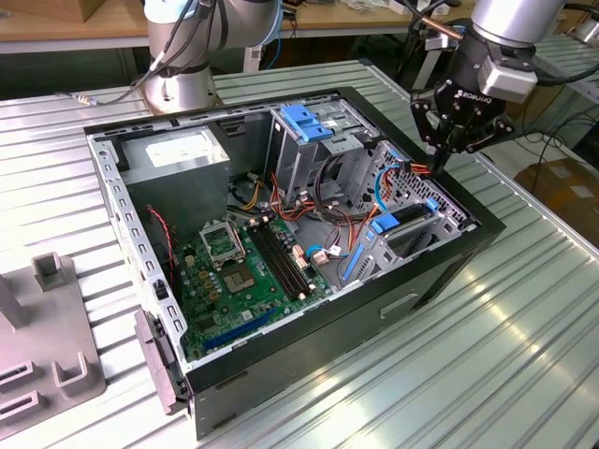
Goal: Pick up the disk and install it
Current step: 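Insert the first disk wire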
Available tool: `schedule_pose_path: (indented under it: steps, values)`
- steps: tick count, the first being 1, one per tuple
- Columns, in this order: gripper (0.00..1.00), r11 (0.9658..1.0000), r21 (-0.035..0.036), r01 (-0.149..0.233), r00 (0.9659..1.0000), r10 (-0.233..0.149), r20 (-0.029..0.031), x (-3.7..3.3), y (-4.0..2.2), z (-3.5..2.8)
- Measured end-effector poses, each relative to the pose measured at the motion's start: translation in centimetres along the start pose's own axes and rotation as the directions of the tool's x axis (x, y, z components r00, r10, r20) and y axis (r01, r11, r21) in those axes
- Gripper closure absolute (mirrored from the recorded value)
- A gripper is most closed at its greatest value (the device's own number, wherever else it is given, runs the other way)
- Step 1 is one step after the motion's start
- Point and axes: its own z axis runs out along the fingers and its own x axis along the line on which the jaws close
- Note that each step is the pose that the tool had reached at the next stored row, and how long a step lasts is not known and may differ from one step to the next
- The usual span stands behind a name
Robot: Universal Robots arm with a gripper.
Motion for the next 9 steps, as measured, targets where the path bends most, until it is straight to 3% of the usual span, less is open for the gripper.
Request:
schedule_pose_path:
  steps: [1,2,4,5,9]
  values:
    - [0.84,0.9990,-0.0030,-0.044,0.9990,0.044,-0.0001,0.00,0.00,0.00]
    - [0.84,0.9949,-0.0069,-0.101,0.9949,0.101,-0.0003,0.00,0.00,0.01]
    - [0.84,0.9853,-0.0116,-0.170,0.9854,0.170,-0.0009,0.00,0.00,0.03]
    - [0.84,0.9715,-0.0161,-0.236,0.9716,0.236,-0.0019,-0.03,0.02,0.04]
    - [0.84,0.9713,-0.0161,-0.237,0.9714,0.237,-0.0019,-0.37,0.39,0.02]
